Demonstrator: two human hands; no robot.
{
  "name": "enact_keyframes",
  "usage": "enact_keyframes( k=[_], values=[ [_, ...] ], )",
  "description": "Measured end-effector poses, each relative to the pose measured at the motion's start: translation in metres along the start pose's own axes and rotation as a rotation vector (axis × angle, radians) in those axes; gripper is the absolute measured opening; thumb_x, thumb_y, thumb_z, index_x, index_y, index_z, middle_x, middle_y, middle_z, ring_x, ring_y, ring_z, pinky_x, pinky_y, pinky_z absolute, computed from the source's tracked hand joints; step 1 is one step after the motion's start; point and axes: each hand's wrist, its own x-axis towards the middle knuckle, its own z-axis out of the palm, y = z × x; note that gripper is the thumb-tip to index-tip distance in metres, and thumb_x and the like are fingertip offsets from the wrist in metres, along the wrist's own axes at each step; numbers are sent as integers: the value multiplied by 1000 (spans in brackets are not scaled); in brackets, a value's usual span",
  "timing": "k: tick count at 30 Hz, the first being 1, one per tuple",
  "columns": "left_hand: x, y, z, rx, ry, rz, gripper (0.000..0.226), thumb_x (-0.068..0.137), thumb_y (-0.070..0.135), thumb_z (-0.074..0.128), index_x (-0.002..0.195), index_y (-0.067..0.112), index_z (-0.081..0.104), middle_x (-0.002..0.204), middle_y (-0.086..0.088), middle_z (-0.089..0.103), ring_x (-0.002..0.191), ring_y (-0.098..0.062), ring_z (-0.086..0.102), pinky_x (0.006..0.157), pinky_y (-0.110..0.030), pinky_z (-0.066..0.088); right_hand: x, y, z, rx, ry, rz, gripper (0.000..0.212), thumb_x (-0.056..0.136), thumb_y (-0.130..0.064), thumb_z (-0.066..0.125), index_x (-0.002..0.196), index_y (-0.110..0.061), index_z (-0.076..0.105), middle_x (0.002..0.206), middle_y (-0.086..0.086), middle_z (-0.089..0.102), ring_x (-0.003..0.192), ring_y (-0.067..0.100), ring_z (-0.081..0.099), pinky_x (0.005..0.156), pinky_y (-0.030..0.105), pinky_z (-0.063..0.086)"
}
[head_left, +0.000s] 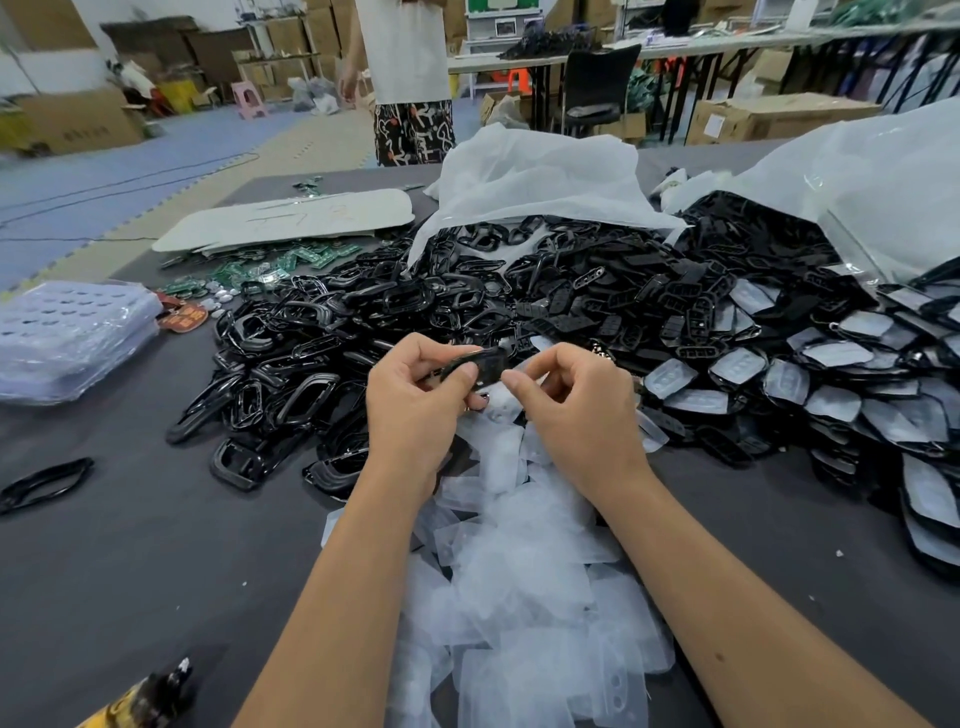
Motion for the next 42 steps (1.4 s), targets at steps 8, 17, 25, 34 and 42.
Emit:
enact_keyframes(
  k=[8,17,25,34,42],
  values=[
    [1,2,-1,-91,194,-8,22,90,-6,70,86,15,72,82,-5,70,60,-18,67,59,-23,54,-4,-5,4,-340,-266,-129,29,75,-54,86,76,-32,67,77,-14,61,73,6,56,62,30,40],
    [0,1,1,-48,153,-6,22,91,-4,69,85,17,70,91,-8,76,59,-15,68,57,-23,54,0,2,-4,322,-127,23,13,97,-9,69,88,-14,62,70,2,68,56,10,54,58,28,45],
    [-3,2,5,17,70,14,14,90,-6,69,90,7,63,67,-5,71,56,-16,70,53,-21,52,-1,0,-4,486,-134,45,16,98,-6,68,92,-20,72,71,-4,71,50,11,57,49,17,45],
    [-5,4,6,18,1,-21,17,90,-7,67,93,8,62,69,-9,71,54,-16,65,53,-22,52,0,-1,-6,554,-126,106,22,91,10,63,101,-10,68,67,1,63,48,16,54,44,20,42],
    [-8,6,8,26,-5,-43,24,89,-10,66,93,12,73,72,-7,74,54,-16,63,55,-23,54,-2,-1,-5,524,-105,103,20,91,5,65,92,-14,71,70,1,65,47,13,58,44,21,44]
  ],
)
